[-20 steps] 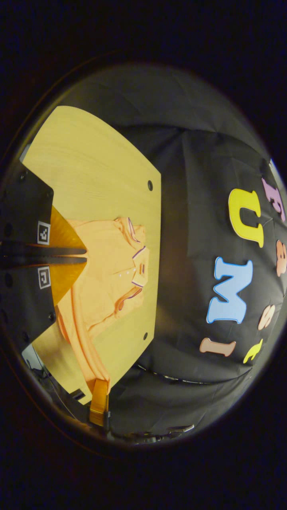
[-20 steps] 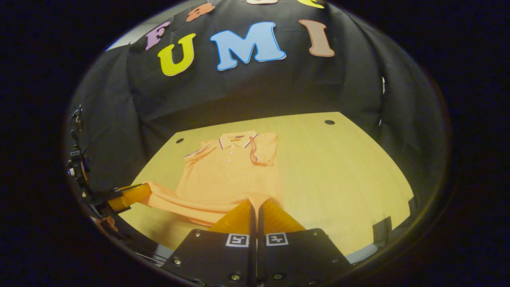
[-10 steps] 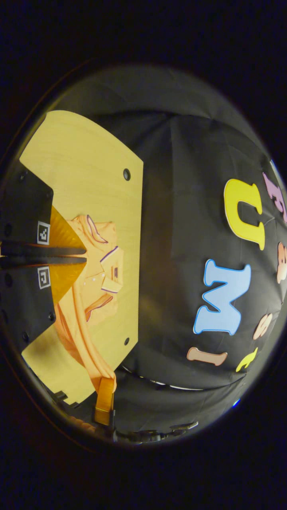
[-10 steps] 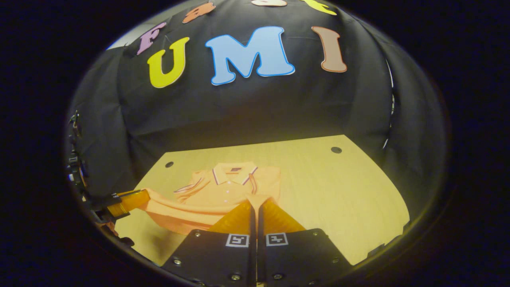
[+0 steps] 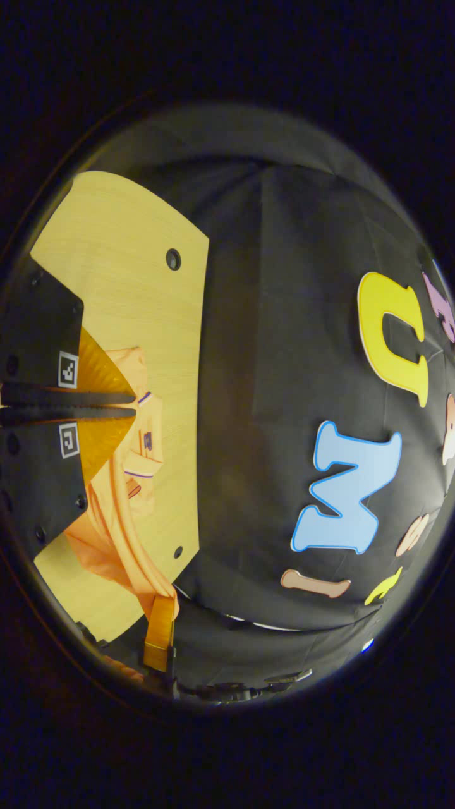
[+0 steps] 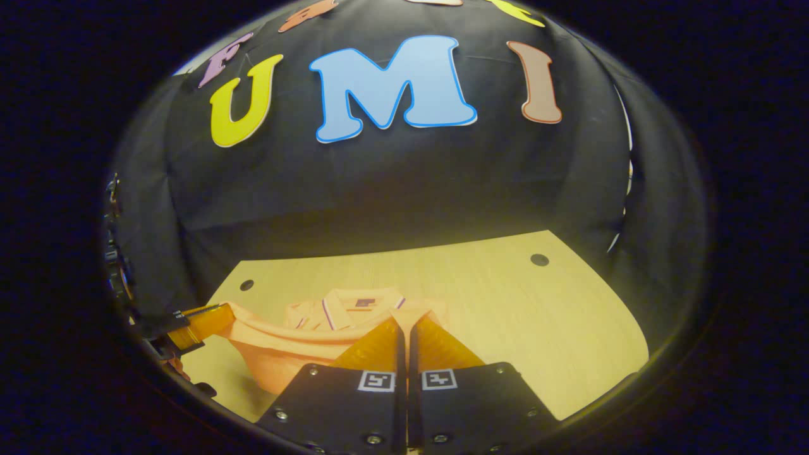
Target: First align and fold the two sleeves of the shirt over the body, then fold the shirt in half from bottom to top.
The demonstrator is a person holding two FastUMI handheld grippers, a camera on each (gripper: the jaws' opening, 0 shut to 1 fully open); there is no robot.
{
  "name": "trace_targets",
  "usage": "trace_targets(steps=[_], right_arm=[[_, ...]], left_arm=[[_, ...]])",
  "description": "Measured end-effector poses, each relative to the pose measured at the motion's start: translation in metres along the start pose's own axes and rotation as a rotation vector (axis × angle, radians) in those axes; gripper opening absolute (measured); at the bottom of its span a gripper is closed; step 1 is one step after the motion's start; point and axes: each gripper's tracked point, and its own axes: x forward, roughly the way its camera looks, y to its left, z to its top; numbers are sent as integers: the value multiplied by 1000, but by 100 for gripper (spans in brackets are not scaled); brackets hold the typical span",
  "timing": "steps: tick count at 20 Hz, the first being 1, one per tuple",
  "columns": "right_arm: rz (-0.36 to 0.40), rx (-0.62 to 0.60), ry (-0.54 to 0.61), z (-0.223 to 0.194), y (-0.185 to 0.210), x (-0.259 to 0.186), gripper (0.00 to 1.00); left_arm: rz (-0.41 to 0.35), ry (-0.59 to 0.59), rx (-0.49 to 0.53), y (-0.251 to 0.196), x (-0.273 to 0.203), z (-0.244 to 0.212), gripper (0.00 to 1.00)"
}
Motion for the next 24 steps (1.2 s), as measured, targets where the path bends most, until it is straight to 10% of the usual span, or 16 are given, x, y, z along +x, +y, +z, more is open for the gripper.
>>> trace_targets(steps=[24], right_arm=[[-66,-70,218,-74,6,157,6]], left_arm=[[94,59,48,63,148,-63,8]])
